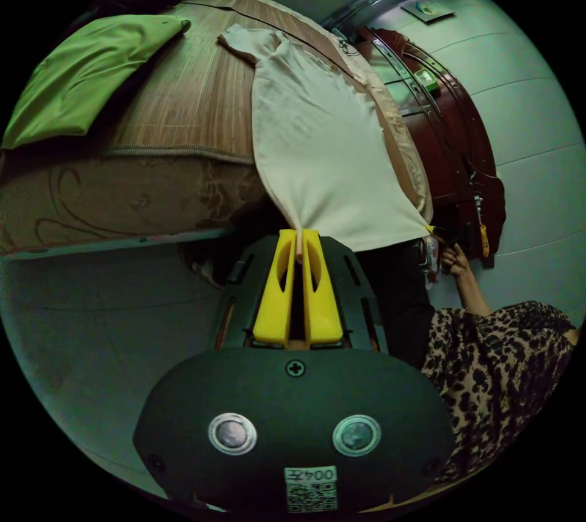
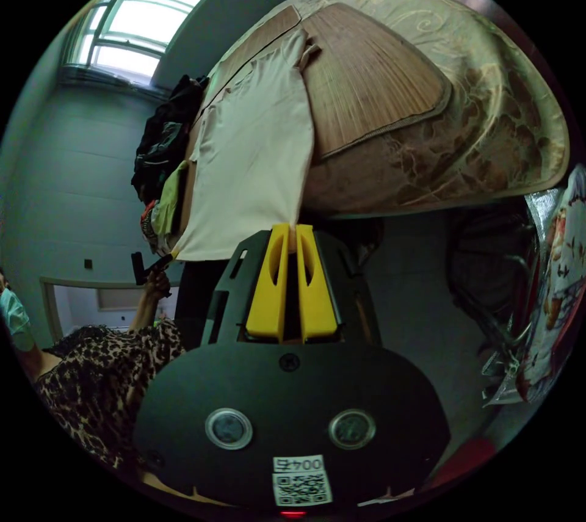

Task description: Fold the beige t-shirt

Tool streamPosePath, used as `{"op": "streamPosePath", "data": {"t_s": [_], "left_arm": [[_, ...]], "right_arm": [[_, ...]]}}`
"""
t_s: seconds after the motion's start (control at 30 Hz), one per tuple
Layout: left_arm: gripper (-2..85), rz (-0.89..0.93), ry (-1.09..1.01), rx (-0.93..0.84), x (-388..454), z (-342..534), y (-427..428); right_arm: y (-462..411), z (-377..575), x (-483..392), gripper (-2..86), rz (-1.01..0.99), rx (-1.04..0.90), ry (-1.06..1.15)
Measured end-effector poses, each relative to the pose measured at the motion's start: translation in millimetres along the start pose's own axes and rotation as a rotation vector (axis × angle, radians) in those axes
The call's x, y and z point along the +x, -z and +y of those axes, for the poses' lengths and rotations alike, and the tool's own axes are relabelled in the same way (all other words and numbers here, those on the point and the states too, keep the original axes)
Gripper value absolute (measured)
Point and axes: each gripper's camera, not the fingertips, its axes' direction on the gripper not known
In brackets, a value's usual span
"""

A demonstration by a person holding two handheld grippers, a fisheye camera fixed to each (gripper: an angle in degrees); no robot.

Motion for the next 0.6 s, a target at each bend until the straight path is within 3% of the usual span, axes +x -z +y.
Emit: {"op": "streamPosePath", "data": {"t_s": [0.2, 0.4, 0.53, 0.6], "left_arm": [[1.4, -0.034, -0.014, 0.010, 40, 49, 32], [1.3, -0.011, 0.044, -0.020, 56, 88, 16], [1.2, -0.055, 0.079, -0.030, 68, 119, 30], [1.3, -0.163, 0.116, -0.016, 72, 141, 59]], "right_arm": [[-14, 3, -13, 3.0, 0.022, -0.007, 0.022], [-59, -1, 0, 3.7, -0.009, -0.098, -0.124], [-77, -3, -7, 4.7, 0.234, -0.231, -0.217], [-76, -6, -17, 4.9, 0.372, -0.252, -0.218]]}}
